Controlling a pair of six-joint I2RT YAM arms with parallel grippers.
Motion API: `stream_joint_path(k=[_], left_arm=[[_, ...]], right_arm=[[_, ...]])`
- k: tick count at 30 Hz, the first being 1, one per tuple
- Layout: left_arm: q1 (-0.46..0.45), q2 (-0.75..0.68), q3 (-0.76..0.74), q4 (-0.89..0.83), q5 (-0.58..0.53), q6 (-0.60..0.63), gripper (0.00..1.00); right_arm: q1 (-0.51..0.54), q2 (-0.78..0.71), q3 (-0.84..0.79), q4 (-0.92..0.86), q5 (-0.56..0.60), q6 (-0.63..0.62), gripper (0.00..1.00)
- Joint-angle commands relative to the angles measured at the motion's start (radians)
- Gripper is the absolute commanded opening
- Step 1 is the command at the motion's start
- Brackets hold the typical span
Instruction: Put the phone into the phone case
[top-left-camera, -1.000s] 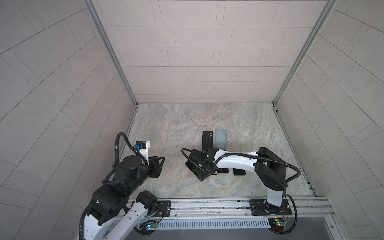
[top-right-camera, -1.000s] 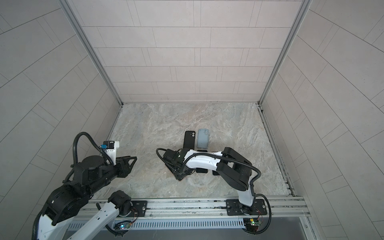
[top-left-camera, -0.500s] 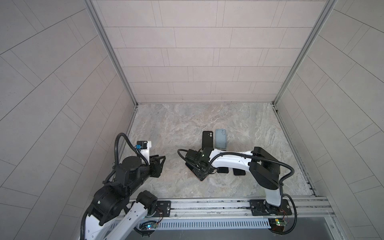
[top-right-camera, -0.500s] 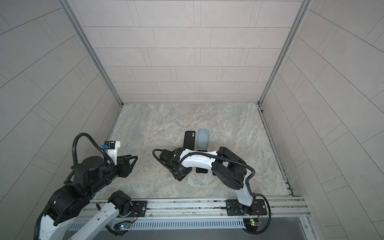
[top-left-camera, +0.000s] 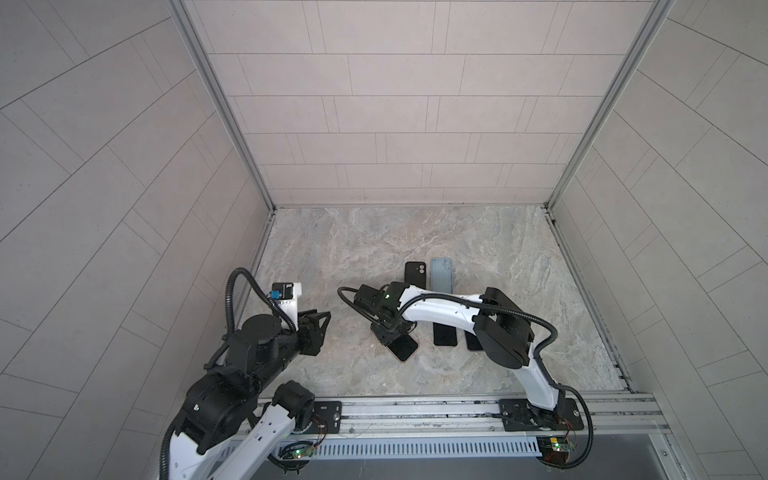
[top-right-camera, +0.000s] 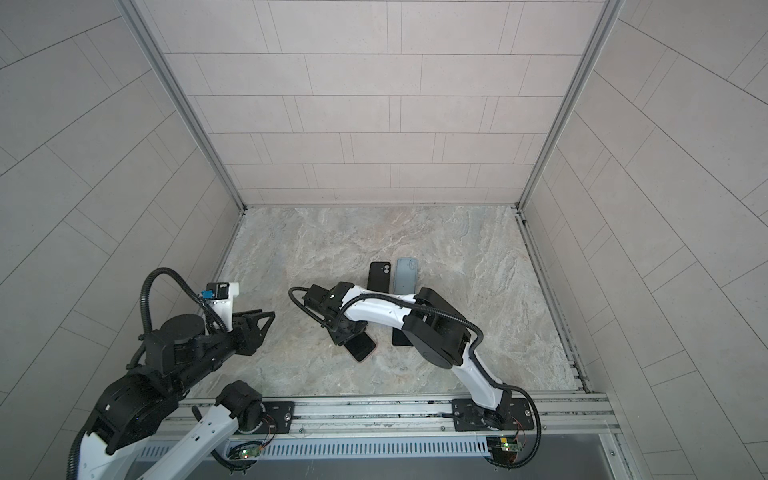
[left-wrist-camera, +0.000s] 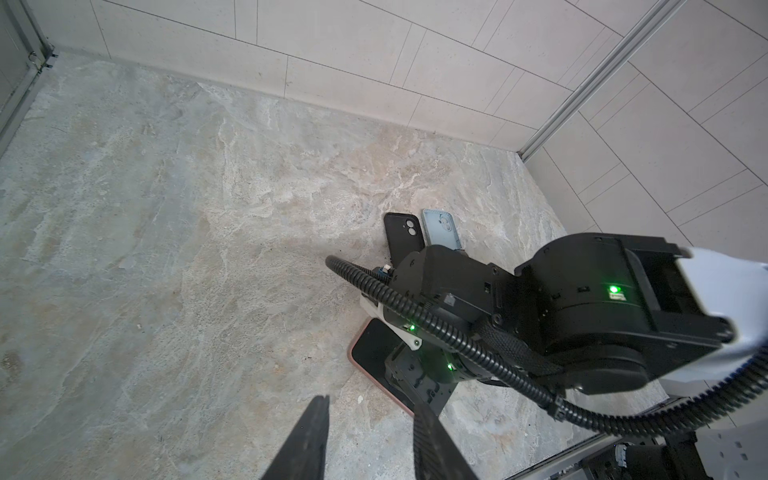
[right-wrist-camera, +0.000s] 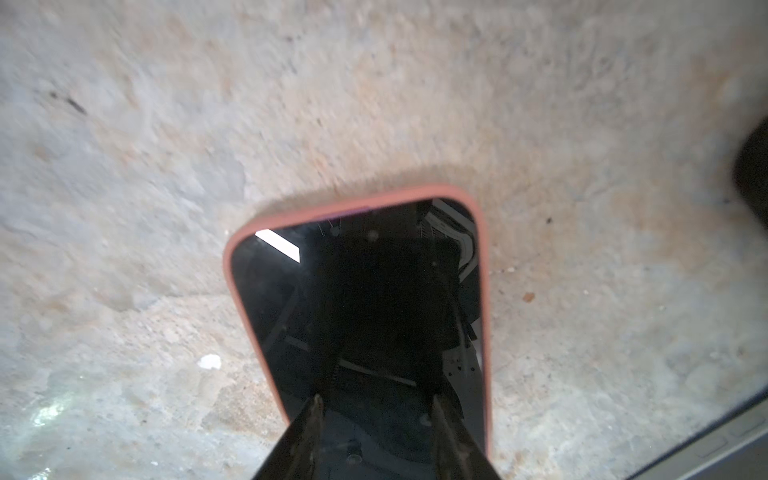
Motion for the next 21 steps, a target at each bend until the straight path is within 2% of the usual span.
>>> stream_joint_path(k=[1, 21], left_arm=[[0.0, -0.004, -0.011, 0.018, -0.001, 0.013, 0.4], [0.009, -0.01, -0.01, 0.017, -0.011, 0.017, 0.39]], right_arm=[[-0.017, 0.109, 0.029, -0.015, -0.023, -0.033, 0.45], [-0.075, 0.224, 0.285, -0.11, -0.039, -0.099, 0.46]])
